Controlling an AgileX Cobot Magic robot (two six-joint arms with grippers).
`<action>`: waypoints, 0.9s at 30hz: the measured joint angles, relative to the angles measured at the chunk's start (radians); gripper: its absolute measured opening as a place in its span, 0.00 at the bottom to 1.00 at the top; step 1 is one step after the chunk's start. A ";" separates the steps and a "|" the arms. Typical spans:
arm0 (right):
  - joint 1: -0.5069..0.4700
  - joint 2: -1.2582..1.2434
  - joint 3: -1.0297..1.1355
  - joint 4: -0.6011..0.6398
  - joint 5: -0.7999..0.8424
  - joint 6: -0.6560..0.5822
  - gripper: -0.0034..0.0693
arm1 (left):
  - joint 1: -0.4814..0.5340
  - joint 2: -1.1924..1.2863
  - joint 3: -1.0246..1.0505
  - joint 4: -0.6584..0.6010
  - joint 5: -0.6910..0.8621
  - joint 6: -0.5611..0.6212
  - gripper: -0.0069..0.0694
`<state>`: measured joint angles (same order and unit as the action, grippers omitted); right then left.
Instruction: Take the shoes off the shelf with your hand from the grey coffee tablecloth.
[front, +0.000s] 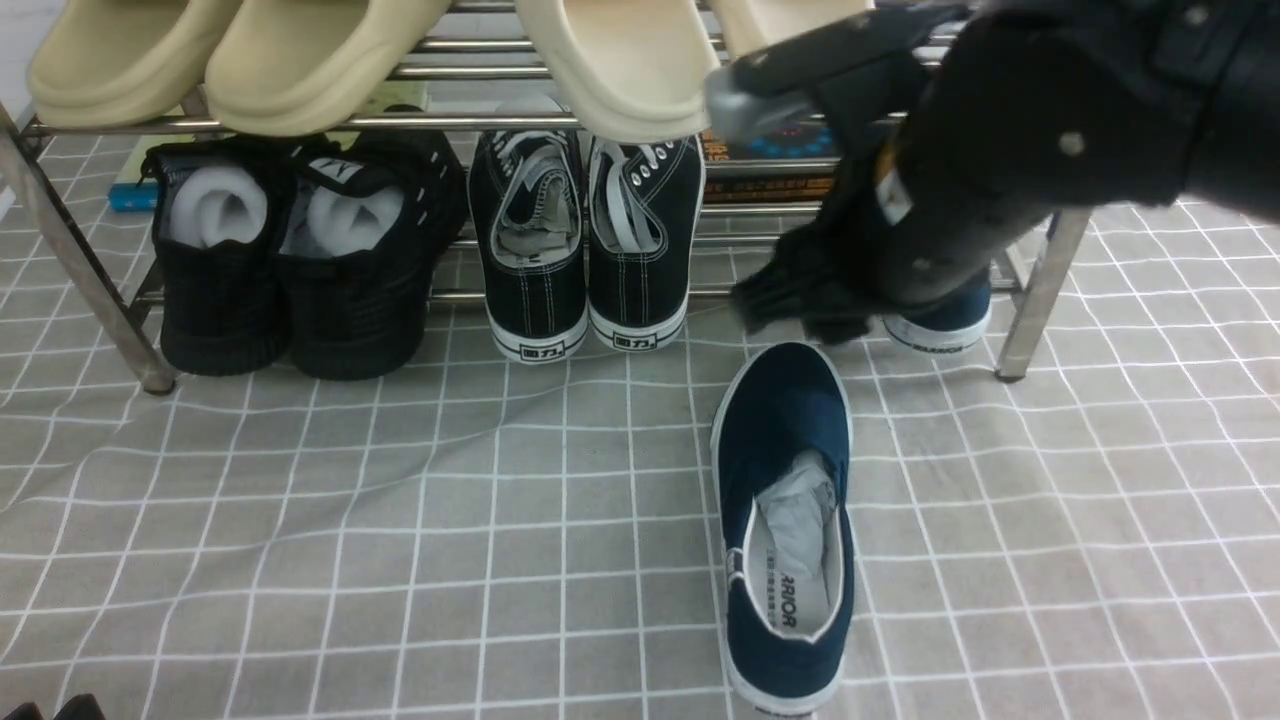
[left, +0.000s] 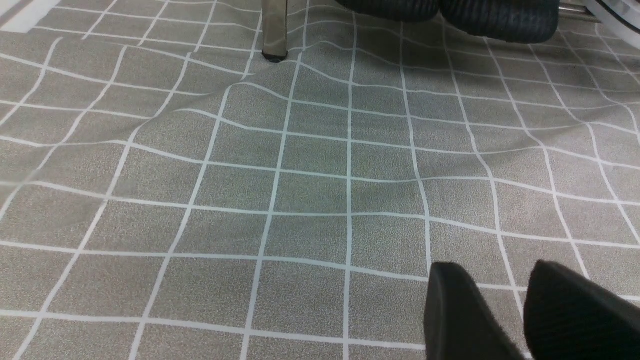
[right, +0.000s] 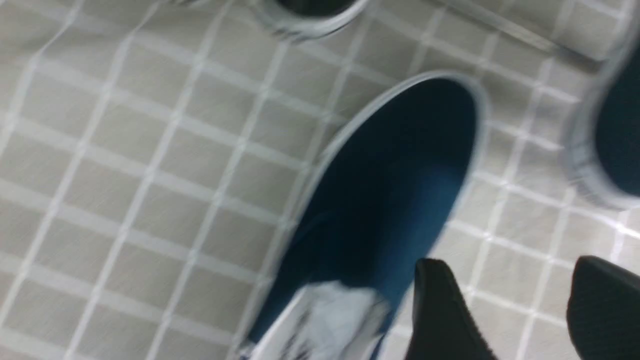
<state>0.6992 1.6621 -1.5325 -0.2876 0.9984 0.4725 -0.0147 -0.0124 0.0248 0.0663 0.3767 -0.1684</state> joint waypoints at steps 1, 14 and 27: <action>-0.024 0.006 0.000 -0.004 -0.009 -0.003 0.54 | 0.000 0.000 0.000 0.000 0.000 0.000 0.41; -0.257 0.170 0.000 -0.021 -0.272 -0.052 0.55 | 0.000 0.000 0.000 0.000 0.000 0.000 0.41; -0.263 0.263 -0.001 -0.062 -0.330 -0.063 0.22 | 0.000 0.000 0.000 0.000 0.000 0.000 0.41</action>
<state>0.4361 1.9247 -1.5333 -0.3500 0.6680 0.4093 -0.0147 -0.0124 0.0248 0.0663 0.3767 -0.1684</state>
